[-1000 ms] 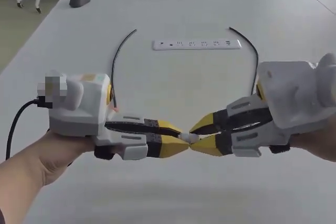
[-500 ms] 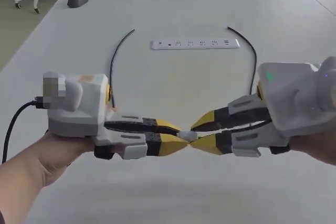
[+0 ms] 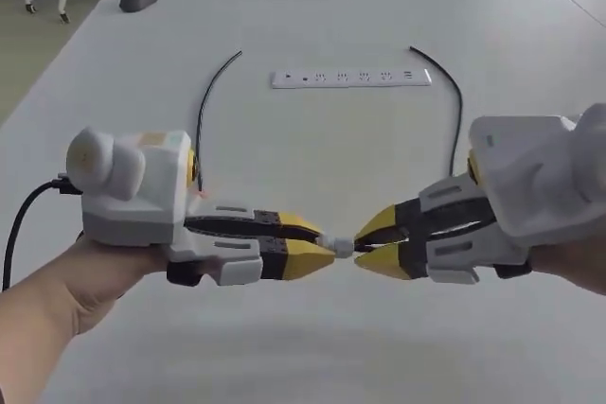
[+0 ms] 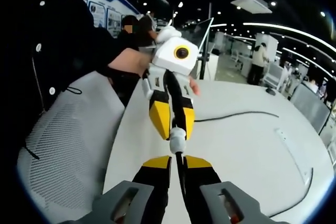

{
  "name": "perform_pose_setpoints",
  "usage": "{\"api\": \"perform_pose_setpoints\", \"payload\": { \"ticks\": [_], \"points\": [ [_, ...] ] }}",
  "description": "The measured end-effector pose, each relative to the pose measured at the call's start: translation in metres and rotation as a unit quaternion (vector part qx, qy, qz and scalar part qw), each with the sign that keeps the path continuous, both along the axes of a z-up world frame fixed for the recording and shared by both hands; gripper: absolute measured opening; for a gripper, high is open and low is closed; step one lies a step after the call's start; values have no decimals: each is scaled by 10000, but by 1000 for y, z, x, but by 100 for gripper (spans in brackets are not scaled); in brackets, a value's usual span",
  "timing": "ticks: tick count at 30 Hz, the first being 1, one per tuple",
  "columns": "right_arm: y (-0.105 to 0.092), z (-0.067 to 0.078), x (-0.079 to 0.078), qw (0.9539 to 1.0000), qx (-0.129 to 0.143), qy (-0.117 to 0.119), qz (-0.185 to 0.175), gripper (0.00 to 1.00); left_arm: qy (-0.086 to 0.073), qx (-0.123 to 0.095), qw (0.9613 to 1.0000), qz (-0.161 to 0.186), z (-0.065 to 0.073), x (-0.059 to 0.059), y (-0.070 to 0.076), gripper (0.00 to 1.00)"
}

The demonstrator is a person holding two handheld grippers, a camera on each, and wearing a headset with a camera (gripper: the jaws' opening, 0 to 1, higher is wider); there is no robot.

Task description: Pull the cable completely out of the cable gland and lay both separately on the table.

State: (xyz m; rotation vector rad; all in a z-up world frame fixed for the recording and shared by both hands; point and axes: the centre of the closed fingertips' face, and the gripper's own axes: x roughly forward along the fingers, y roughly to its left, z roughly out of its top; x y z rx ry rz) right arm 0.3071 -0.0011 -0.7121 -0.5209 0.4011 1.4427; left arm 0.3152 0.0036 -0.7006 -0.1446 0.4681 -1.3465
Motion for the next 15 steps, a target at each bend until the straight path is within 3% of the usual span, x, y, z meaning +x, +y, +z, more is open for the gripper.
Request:
{"api": "perform_pose_setpoints", "payload": {
  "ticks": [9,10,15],
  "points": [
    [0,-1,2,9995,-186,-204,-181,0,-56,46,10000,37,-1,0,-1,15],
    [-1,-2,2,9993,-204,-101,-301,0,-70,47,10000,52,-1,1,-1,15],
    [-6,-3,3,9982,-250,-13,-537,0,-97,68,9999,16,-2,0,-3,15]
  ]
}}
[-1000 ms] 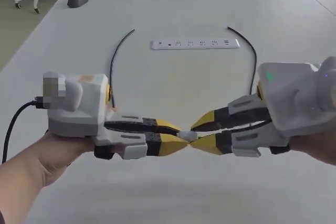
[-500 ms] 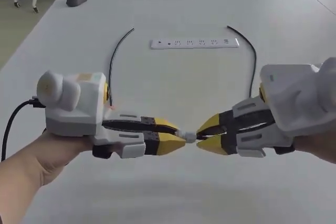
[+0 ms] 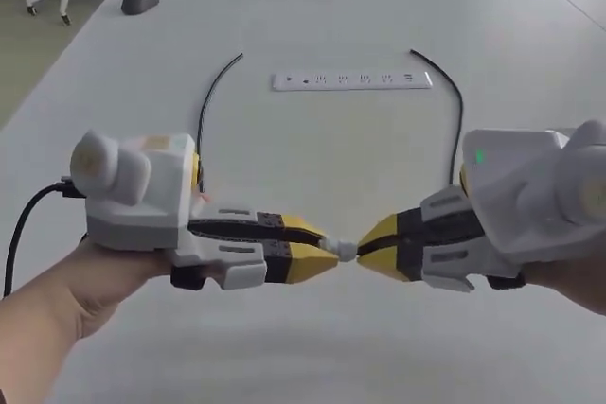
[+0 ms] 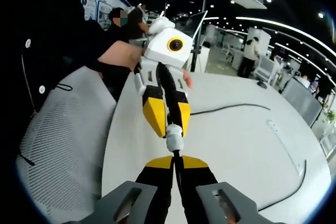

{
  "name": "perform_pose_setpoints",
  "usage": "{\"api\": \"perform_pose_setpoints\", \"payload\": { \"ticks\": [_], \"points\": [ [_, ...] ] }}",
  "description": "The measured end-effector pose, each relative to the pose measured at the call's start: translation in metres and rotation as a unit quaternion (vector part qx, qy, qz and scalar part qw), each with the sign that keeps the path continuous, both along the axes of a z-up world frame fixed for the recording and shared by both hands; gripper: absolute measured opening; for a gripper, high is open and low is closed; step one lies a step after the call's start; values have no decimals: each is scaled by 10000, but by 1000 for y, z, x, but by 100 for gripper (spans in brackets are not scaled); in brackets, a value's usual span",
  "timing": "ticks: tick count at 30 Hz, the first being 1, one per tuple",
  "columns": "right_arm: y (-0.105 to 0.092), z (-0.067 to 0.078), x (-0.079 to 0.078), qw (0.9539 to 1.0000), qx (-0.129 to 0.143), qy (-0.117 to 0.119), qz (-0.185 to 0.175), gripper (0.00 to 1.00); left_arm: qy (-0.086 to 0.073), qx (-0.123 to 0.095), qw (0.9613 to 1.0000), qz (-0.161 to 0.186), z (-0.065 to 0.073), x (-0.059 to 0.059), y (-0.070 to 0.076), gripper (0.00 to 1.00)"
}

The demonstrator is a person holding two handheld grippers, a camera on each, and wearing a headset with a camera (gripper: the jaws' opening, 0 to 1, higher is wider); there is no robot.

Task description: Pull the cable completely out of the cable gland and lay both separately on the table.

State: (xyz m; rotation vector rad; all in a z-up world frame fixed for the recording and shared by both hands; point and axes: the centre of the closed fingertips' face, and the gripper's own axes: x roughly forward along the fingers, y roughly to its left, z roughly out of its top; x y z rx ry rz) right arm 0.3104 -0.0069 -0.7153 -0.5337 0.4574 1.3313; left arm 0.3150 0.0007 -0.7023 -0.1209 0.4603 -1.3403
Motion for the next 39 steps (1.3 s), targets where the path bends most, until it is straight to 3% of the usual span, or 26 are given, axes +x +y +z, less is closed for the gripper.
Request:
{"api": "perform_pose_setpoints", "payload": {
  "ticks": [7,8,13,14,18,24,29,31,33,35,39],
  "points": [
    [-12,0,3,9989,26,251,-391,0,-24,-48,10000,12,3,1,1,15],
    [-15,0,5,9973,84,388,-613,0,-30,-44,10000,19,3,2,1,15],
    [-25,-3,6,9944,119,537,-905,0,-54,-62,10000,47,4,3,2,15],
    [-29,-3,10,9910,188,626,-1170,0,-60,-63,9999,63,4,4,2,15],
    [-39,-7,13,9866,166,720,-1457,0,-55,-72,9999,112,4,5,4,15],
    [-67,-21,22,9733,77,858,-2130,0,-54,-83,9999,135,6,6,6,15],
    [-88,-26,27,9645,72,907,-2479,0,-21,-89,9998,179,6,7,8,15],
    [-95,-29,27,9587,106,1017,-2653,0,-13,-120,9998,179,7,7,8,15],
    [-102,-33,27,9564,74,1028,-2733,0,-22,-91,9998,167,6,8,7,15],
    [-109,-40,26,9490,-20,1178,-2923,0,-29,-76,9998,158,4,7,5,15],
    [-121,-53,28,9411,-167,1249,-3137,0,-25,-41,9999,141,2,7,3,15]
  ]
}}
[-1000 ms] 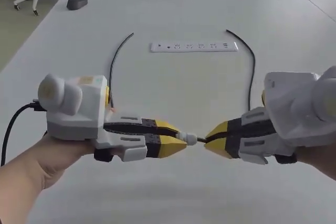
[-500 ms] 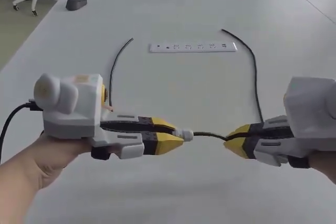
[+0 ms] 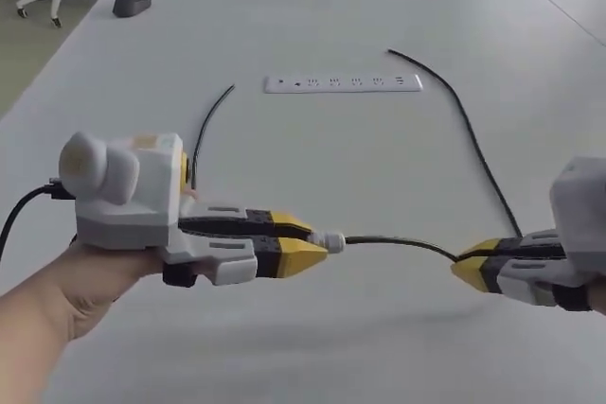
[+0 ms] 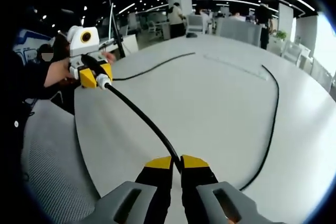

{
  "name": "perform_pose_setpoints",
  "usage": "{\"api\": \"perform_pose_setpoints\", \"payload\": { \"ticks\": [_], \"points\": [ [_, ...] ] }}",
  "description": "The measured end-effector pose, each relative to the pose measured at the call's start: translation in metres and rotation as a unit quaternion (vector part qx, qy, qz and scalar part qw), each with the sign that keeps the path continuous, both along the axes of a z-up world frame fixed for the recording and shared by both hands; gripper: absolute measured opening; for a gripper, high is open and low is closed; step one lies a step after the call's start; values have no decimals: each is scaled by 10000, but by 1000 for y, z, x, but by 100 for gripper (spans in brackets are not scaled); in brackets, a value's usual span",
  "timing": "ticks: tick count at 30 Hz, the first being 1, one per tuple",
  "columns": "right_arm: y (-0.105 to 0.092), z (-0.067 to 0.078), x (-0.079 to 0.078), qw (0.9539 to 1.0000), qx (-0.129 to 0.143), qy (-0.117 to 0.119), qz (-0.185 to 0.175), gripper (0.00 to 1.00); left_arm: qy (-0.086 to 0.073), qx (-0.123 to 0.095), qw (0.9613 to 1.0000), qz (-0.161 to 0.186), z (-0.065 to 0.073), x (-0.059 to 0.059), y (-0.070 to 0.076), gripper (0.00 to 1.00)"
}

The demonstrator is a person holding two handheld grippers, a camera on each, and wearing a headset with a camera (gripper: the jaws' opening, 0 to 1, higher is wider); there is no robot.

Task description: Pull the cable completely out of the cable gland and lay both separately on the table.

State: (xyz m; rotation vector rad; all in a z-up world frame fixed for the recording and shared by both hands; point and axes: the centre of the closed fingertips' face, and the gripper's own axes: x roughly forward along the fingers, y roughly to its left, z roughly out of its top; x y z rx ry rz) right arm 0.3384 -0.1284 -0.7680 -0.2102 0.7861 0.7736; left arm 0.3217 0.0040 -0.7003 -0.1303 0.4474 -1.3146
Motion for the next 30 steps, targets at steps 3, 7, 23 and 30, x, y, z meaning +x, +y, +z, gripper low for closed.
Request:
{"api": "perform_pose_setpoints", "payload": {
  "ticks": [3,7,23,30],
  "points": [
    [-5,-5,-2,9999,-100,67,-42,0,7,35,10000,6,-2,0,0,15],
    [-4,-6,-4,9996,-242,4,113,0,28,54,10000,15,-3,1,0,15],
    [65,57,-15,9808,286,-1192,1519,26,-52,-11,10000,84,1,6,-2,15],
    [100,70,-14,9679,225,-1428,2055,18,-104,-34,9999,7,2,5,-5,15]
  ]
}}
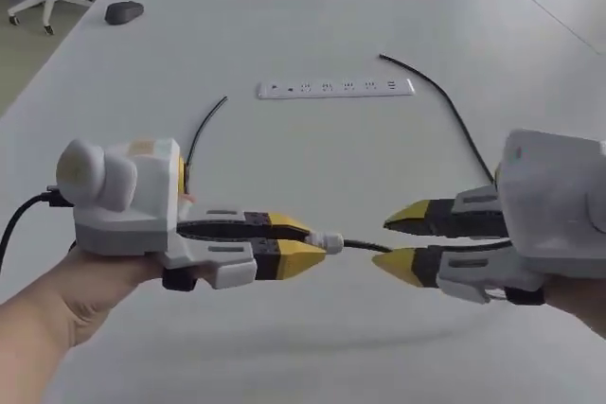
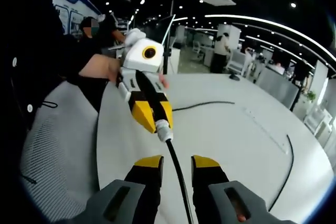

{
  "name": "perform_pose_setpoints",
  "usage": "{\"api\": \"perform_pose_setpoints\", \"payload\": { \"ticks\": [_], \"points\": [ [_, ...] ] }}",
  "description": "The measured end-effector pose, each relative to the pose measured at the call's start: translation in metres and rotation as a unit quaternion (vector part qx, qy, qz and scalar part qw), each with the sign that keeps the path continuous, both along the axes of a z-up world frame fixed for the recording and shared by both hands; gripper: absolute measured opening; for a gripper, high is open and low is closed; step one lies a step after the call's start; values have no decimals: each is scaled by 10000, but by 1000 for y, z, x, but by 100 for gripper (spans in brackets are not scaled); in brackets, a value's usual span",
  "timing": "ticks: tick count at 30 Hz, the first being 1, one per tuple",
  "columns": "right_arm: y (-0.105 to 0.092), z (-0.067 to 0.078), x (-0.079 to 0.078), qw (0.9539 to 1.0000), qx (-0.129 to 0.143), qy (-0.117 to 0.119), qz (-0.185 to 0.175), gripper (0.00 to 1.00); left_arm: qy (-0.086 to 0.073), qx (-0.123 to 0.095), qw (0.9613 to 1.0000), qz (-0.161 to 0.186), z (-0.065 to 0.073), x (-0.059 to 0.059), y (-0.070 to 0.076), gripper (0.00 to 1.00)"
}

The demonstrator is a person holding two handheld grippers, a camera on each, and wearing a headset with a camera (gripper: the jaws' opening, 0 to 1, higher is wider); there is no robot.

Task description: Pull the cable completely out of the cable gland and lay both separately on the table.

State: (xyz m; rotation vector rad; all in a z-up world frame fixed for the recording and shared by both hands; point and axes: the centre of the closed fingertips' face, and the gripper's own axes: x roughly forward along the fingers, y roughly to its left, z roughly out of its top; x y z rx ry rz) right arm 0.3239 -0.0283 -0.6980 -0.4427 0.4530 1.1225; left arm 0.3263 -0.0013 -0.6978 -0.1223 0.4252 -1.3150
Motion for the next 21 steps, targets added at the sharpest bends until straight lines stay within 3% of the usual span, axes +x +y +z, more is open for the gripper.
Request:
{"api": "perform_pose_setpoints", "payload": {
  "ticks": [9,14,21],
  "points": [
    [11,-10,-2,9992,-210,108,316,9,-22,35,10000,-42,1,-3,0,15],
    [11,-12,-2,9990,-297,74,334,6,-15,44,10000,-58,0,-4,0,15],
    [12,-14,-2,9991,-278,233,204,1,-30,68,10000,-59,0,-5,1,15]
  ]
}}
